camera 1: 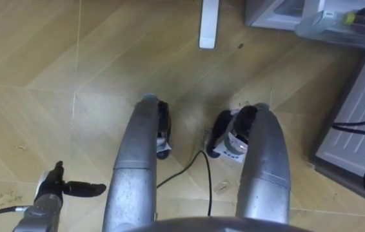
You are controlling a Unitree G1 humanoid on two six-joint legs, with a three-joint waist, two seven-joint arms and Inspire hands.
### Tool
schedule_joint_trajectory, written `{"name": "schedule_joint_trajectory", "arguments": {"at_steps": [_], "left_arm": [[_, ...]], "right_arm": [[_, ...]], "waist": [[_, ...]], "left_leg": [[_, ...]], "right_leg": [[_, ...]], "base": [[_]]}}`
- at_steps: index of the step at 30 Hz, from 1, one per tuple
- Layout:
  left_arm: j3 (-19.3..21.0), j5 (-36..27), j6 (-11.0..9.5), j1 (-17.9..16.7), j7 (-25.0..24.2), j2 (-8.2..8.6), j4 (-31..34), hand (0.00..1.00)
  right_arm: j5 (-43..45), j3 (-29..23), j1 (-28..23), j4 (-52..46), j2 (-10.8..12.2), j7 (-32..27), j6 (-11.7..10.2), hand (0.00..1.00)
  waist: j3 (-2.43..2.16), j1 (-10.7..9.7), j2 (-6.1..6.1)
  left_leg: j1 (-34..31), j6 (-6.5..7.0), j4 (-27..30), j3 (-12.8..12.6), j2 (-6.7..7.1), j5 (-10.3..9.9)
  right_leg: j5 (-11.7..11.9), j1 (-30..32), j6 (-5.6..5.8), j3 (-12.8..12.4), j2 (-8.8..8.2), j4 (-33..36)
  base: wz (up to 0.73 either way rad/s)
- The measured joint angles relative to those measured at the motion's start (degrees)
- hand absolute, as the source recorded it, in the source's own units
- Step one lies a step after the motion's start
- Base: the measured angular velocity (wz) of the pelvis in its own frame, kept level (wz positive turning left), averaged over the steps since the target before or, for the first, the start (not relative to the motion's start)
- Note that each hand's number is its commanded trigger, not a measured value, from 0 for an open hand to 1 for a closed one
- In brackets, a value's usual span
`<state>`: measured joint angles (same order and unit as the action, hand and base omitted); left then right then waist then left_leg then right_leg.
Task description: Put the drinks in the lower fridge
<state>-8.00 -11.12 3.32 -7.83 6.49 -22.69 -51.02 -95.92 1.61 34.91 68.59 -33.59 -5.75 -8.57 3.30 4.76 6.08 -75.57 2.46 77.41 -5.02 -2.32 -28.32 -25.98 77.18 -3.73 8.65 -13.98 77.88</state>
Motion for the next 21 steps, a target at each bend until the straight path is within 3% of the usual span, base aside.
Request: {"name": "schedule_joint_trajectory", "arguments": {"at_steps": [4, 11, 16, 18, 21], "left_arm": [[1.65, 0.03, 0.0, -3.14, 0.06, -1.02, 2.27, 0.0], [1.27, -0.92, 0.07, -8.25, 0.0, -5.3, 4.45, 0.0], [1.11, -2.27, -0.35, -8.51, -0.28, -5.43, 3.54, 0.0], [1.27, -2.18, -0.45, -9.99, -0.67, -5.49, 3.7, 0.0], [1.77, -2.02, -0.87, -10.84, -0.74, -5.54, 3.15, 0.0]], "right_arm": [[-0.57, 1.09, -0.02, -0.01, -0.01, -1.97, -0.76, 0.0], [-1.61, 3.85, -0.01, -2.7, -0.04, -7.2, -2.87, 0.0], [-2.57, 6.27, -0.02, -5.64, -0.02, -10.39, -5.15, 0.0], [-2.53, 8.25, -0.02, -9.24, -0.03, -12.57, -5.99, 0.0], [-2.53, 8.73, -0.01, -13.38, -0.04, -14.17, -6.67, 0.0]], "waist": [[-0.1, 0.65, 0.2], [-0.1, 2.18, 0.21], [-0.1, 3.67, 0.2], [-0.12, 4.09, 0.17], [-0.12, 4.71, 0.18]], "left_leg": [[0.11, -0.18, 0.23, 0.44, 0.0, -0.09], [0.96, -0.81, 0.5, 0.86, 0.03, 0.18], [1.64, -1.83, 0.54, 1.09, -0.11, 0.64], [1.78, -2.66, 1.3, 1.28, -1.1, 0.37], [1.62, -3.87, 1.95, 2.21, -1.46, 0.37]], "right_leg": [[0.15, -0.44, -0.12, 0.41, -0.02, 0.06], [-0.23, -1.32, -0.51, 0.77, -0.15, 0.74], [-0.66, -1.71, -1.55, 0.98, 0.05, 1.36], [-1.11, -1.82, -2.43, 1.33, 0.26, 2.17], [-1.75, -1.9, -3.75, 2.65, 0.08, 3.01]], "base": [[0.0], [0.03], [-0.01], [-0.08], [-0.05]]}}
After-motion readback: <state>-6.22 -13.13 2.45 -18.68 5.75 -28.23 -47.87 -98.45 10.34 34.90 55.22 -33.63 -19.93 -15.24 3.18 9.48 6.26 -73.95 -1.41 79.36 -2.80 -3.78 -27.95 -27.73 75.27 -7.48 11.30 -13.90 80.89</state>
